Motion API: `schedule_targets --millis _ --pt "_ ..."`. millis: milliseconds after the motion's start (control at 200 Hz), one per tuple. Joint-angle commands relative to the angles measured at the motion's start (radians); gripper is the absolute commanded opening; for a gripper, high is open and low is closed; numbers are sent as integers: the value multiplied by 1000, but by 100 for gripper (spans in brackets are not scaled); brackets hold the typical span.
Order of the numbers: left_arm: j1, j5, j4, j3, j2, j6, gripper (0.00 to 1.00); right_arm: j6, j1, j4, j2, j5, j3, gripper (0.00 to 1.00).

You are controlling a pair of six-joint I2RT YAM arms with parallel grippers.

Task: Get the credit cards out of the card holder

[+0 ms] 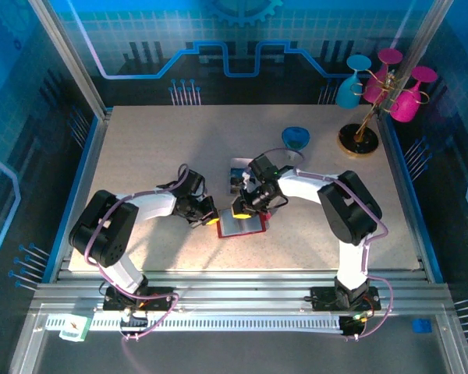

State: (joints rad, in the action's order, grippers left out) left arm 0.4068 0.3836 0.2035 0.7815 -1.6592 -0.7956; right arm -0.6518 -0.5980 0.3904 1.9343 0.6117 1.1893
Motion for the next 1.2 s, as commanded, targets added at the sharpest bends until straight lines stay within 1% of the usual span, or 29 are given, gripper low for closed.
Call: schedule_targets --millis 0,370,770,880,1015,1195 --pt "-5 12 5 -19 10 -4 3 -5 -18 5 27 21 33 15" --pt "-11 8 18 -6 -3 14 3 38 -26 80 81 -12 88 25" --pt "-17 8 37 9 -22 35 3 52 -26 112 88 -50 92 27" --pt "-19 9 40 12 -29 39 3 45 -26 102 77 -37 89 27" --pt "-19 9 40 19 -31 40 4 21 -31 36 65 26 72 27" --pt "-21 6 50 39 -38 45 4 7 -40 23 77 40 77 27"
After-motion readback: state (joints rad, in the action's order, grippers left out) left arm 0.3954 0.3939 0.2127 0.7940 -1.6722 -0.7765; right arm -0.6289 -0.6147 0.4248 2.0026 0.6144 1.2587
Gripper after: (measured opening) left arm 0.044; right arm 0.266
